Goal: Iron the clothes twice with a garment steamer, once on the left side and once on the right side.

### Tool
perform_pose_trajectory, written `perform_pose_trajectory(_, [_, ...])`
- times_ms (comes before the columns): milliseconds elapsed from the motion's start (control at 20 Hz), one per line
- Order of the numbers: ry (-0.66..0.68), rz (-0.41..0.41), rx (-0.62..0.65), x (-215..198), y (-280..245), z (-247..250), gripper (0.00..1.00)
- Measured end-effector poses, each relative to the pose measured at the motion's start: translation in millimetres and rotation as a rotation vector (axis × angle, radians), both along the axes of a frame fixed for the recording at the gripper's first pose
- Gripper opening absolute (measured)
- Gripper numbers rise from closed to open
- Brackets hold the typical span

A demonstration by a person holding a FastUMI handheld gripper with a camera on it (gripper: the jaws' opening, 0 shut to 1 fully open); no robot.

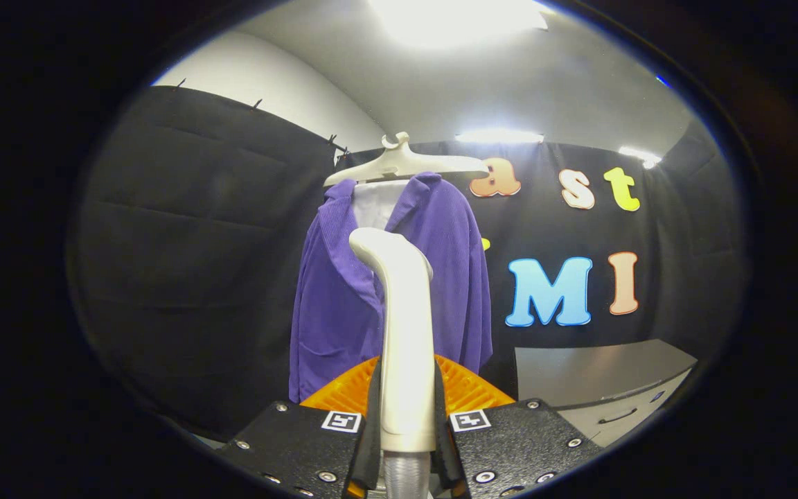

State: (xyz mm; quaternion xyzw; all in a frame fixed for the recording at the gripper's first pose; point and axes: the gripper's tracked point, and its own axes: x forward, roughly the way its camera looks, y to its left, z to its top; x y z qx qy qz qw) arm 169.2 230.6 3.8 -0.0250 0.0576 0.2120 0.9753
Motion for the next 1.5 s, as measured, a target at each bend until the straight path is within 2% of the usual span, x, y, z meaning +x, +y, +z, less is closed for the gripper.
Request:
perform_pose_trajectory(400, [-0.088, 0.077, 0.023, 33, 74, 48, 0.32])
perform_pose_trajectory(650, [-0.093, 0.085, -0.001, 61, 112, 54, 0.32])
perform_pose_trajectory(850, [-0.017, 0.097, -0.037, 67, 130, 28, 0.32])
perform_pose_trajectory(1500, [0.087, 0.137, -0.165, 20, 127, -67, 0.33])
